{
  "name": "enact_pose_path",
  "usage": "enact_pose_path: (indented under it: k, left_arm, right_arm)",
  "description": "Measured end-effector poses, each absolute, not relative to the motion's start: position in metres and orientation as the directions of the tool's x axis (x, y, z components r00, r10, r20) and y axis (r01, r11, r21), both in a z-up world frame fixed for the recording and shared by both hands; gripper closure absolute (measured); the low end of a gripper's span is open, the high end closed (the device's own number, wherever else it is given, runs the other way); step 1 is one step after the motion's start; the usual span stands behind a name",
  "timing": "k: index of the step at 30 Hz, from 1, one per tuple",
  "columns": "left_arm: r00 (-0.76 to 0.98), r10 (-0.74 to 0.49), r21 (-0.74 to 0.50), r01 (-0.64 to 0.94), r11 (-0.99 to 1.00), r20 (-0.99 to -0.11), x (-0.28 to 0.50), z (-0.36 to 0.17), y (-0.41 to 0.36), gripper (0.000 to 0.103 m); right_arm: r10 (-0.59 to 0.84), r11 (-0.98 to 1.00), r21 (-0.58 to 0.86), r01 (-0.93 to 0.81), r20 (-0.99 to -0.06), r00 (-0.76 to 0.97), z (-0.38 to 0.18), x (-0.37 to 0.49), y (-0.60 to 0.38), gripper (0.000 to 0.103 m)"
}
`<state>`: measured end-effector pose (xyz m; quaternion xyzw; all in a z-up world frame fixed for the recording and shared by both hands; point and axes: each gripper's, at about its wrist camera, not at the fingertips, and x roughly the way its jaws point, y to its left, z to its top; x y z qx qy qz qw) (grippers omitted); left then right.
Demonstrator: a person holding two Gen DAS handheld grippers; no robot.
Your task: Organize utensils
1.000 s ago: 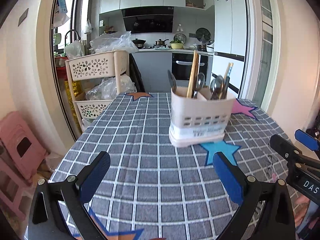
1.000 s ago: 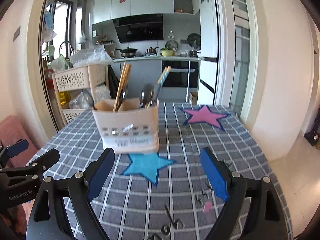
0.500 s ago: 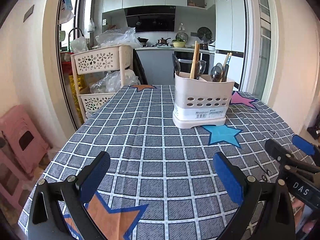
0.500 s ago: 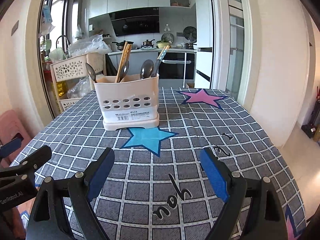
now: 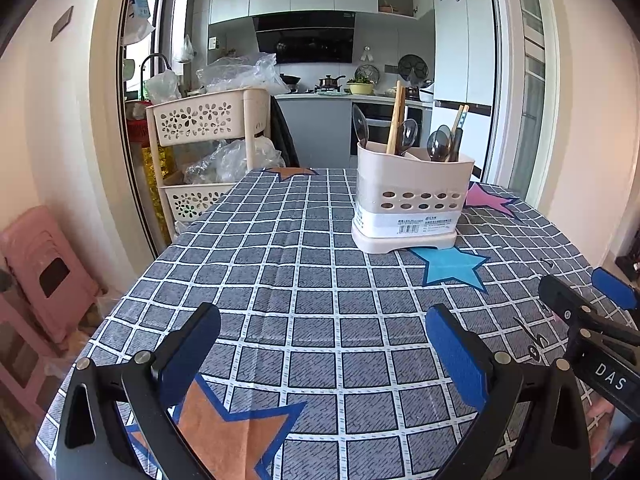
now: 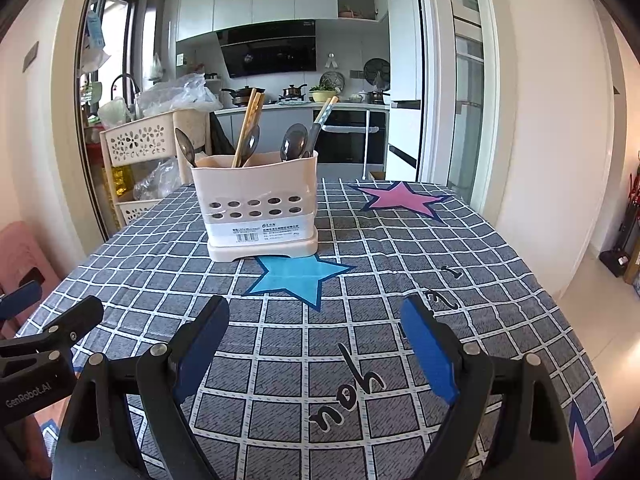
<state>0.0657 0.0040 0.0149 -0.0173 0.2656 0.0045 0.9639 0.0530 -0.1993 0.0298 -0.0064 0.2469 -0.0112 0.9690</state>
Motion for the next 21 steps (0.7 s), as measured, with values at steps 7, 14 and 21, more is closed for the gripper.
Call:
enact_pose_path:
  k: [7,14,21]
  left_arm:
    - [0.858,-0.001,-0.032,-0.018,0.999,-0.514,0.0656,0.0147,0.0034,0.0]
    - [0.858,-0.001,-0.034,-0.019,0.999,-0.514,0.0649,0.0149,0.0045,0.0]
    - [0.857,-0.004,-0.038,-0.018,0.999,-0.515,0.0641,0.0152,0.0049,0.0]
  right_arm:
    - [-0.02,1.0,-0.013,0.016,-0.48,0.877,0.0306,0.0526,-0.1984,0.013]
    - [-0.017,1.0,-0.012,0.013,-0.481,0.877,0.0305,0.0518,-0.1983,0.013]
    - [-0.019,1.0,-0.01,0.016,-0.481,0.876,0.0313,0.0503,-0.1969,0.013]
